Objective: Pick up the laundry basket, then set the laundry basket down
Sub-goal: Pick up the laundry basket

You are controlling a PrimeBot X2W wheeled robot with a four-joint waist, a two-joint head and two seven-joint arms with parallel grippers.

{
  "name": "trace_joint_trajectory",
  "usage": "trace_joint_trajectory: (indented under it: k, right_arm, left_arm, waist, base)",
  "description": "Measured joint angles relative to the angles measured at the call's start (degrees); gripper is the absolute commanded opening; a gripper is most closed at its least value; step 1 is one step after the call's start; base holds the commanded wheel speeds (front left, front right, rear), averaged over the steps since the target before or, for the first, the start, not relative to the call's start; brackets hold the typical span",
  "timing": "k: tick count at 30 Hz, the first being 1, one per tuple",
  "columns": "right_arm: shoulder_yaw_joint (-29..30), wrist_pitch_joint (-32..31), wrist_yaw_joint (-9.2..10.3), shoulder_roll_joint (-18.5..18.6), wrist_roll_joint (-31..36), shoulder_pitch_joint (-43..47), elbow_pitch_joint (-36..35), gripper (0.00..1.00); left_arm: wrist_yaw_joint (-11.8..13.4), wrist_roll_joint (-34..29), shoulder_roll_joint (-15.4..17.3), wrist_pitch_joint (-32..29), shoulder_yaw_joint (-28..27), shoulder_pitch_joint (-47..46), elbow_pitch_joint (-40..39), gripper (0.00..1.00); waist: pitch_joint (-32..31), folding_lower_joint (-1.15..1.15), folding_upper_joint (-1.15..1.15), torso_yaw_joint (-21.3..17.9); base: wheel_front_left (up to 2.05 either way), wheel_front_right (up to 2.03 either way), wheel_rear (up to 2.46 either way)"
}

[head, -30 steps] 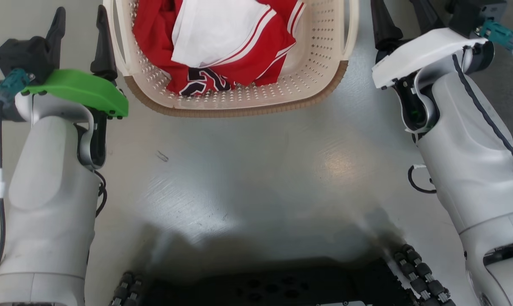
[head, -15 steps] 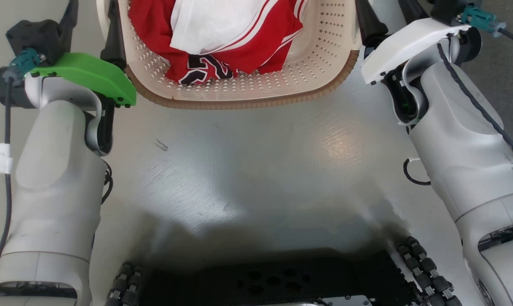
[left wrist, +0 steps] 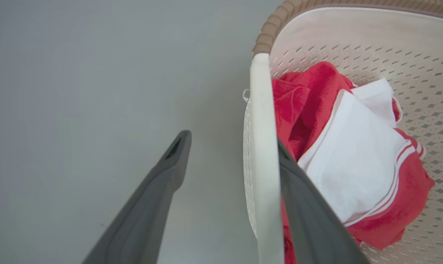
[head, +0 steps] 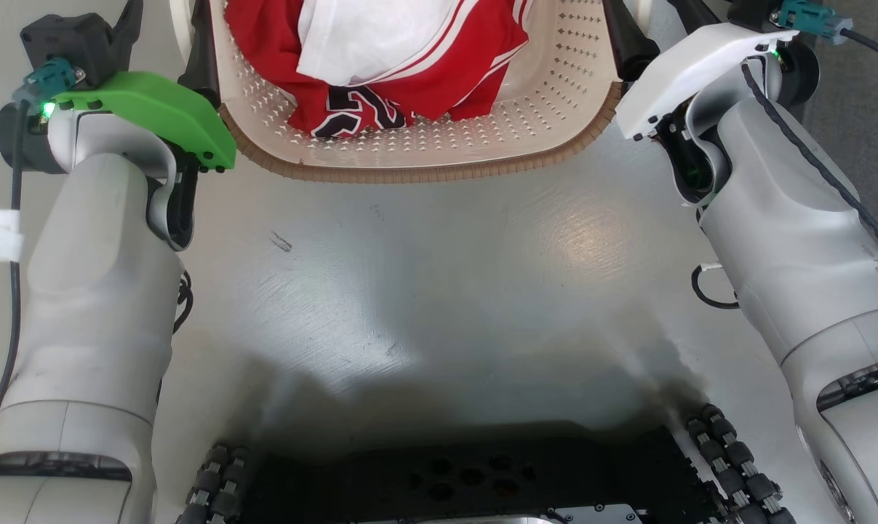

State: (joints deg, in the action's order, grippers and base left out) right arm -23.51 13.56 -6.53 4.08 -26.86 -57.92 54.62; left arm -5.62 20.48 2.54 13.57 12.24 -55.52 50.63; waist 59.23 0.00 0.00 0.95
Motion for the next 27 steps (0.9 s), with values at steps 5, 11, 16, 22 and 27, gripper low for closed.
trace_joint_trajectory:
  k: [5, 11, 16, 22, 27]
  right_arm:
    - [-1.3, -1.5, -0.02, 0.0, -2.6, -0.3, 1.6, 1.00]
    - [-2.8, -1.8, -0.52, 0.0, -4.7, -1.2, 2.5, 1.00]
    - [-3.9, -2.0, -0.53, 0.0, -5.6, -1.9, 3.1, 1.00]
    - [-5.2, -2.0, -0.53, 0.0, -7.2, -2.7, 3.6, 1.00]
    - [-6.2, -2.0, -0.53, 0.0, -8.3, -2.9, 4.1, 1.00]
  left_arm:
    - [-0.3, 0.5, -0.5, -1.0, 0.4, -1.2, 2.6, 1.00]
    - [-0.9, 1.2, -0.9, -1.2, 1.4, -2.3, 4.5, 1.00]
    - [-1.4, 2.2, -1.1, -1.7, 2.6, -3.2, 5.6, 1.00]
    - [-1.5, 2.7, -1.4, -1.7, 3.4, -3.5, 6.8, 1.00]
    - [-1.5, 3.4, -1.4, -1.7, 4.4, -3.9, 8.0, 0.96]
  waist:
    - [0.1, 0.00, 0.00, 0.5]
    - [0.2, 0.00, 0.00, 1.0]
    - [0.3, 0.00, 0.00, 1.2]
    - [0.2, 0.00, 0.00, 1.3]
    - [0.2, 0.00, 0.00, 1.3]
  base:
    - [0.00, 0.00, 0.00]
    - [0.00, 0.00, 0.00]
    - [0.00, 0.00, 0.00]
    - [0.00, 0.00, 0.00]
    - [0.00, 0.00, 0.00]
